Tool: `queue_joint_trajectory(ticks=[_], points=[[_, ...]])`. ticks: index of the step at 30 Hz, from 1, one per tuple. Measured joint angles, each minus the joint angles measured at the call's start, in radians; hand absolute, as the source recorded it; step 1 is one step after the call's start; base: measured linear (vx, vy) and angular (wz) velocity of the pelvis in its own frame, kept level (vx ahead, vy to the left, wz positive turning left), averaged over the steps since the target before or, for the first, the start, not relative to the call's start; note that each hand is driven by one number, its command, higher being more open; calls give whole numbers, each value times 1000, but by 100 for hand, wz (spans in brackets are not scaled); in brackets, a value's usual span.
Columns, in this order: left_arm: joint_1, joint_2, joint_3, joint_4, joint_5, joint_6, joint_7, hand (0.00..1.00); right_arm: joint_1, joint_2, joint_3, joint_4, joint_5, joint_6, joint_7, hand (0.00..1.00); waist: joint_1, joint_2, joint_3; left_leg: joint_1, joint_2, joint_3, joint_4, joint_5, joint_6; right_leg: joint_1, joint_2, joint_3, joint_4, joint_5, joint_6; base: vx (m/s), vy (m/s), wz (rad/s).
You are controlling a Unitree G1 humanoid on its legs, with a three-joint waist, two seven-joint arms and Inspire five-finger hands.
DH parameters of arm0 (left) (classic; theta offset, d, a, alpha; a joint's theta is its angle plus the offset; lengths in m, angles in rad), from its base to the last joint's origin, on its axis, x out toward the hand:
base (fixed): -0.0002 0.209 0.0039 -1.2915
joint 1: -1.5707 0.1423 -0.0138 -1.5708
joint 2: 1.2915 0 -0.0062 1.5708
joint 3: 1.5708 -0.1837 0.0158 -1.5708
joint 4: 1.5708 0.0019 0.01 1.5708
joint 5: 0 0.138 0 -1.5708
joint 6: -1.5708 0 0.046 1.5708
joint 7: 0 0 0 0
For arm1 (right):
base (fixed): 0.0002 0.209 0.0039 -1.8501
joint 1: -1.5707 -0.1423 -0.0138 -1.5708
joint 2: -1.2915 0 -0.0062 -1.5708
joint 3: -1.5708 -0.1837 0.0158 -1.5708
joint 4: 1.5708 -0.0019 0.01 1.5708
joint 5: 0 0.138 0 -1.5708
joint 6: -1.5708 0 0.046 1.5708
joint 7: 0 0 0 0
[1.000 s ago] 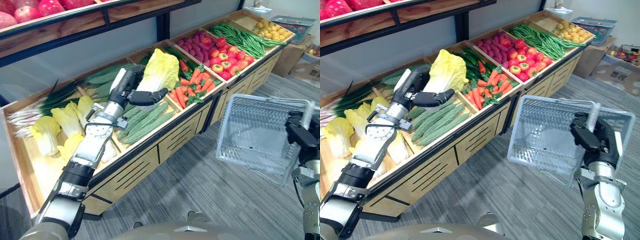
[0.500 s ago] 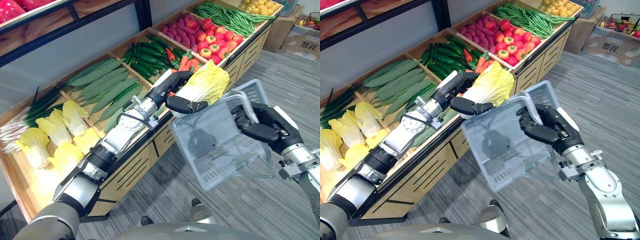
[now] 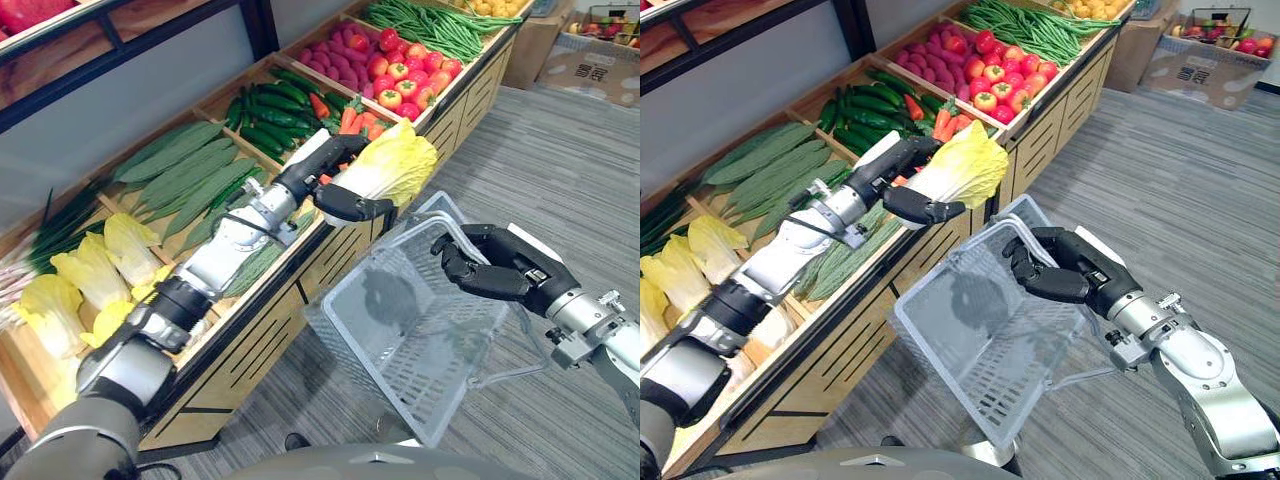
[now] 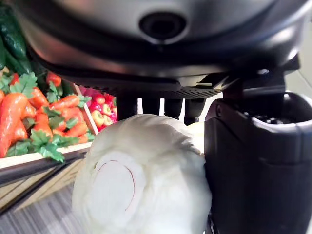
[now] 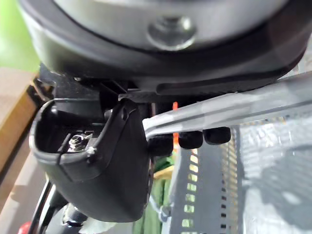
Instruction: Pick vegetable in the basket
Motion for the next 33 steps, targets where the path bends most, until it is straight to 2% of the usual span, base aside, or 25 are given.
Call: queue_joint_trajectory(ticks=[5, 12, 20, 22, 27, 33], points=[[91, 148, 59, -177, -56, -59, -33, 0, 11, -5, -8, 5, -2, -1, -6, 0, 16, -1, -1, 0, 7, 3, 0, -3, -4, 3, 8, 1, -1, 5, 7, 7, -51, -3], [160, 318, 74, -301, -81, -132, -95, 0, 32, -5, -4, 5, -2, -1, 4, 0, 43, -6, -6, 1, 9, 2, -1, -3, -4, 6, 9, -3, -4, 5, 7, -19, -44, 1], [290, 360, 84, -404, -88, -161, -148, 0, 34, -6, 36, 5, -1, -10, 9, 0, 48, -32, -51, 3, 12, 2, -1, -3, -5, 14, 10, -3, -18, 9, 5, -11, -44, 0], [321, 373, 97, -432, -87, -187, -156, 0, 27, -7, 59, 5, -1, -13, 9, 0, 49, -42, -64, 3, 12, 3, -3, -3, -5, 13, 10, -3, -18, 9, 5, -34, -43, -1], [390, 419, 91, -491, -87, -196, -192, 0, -20, -28, 131, 14, 5, -18, 9, 0, 48, -48, -86, 4, 11, 11, -4, -4, -6, 2, 10, 2, -21, 8, 3, -34, -37, -5], [400, 436, -11, -507, -68, -212, -204, 0, -95, -30, 223, 34, 10, -19, 10, 0, 49, -48, -94, 5, 11, 11, -3, -3, -5, 3, 10, 2, -20, 10, 0, -19, -32, 0]])
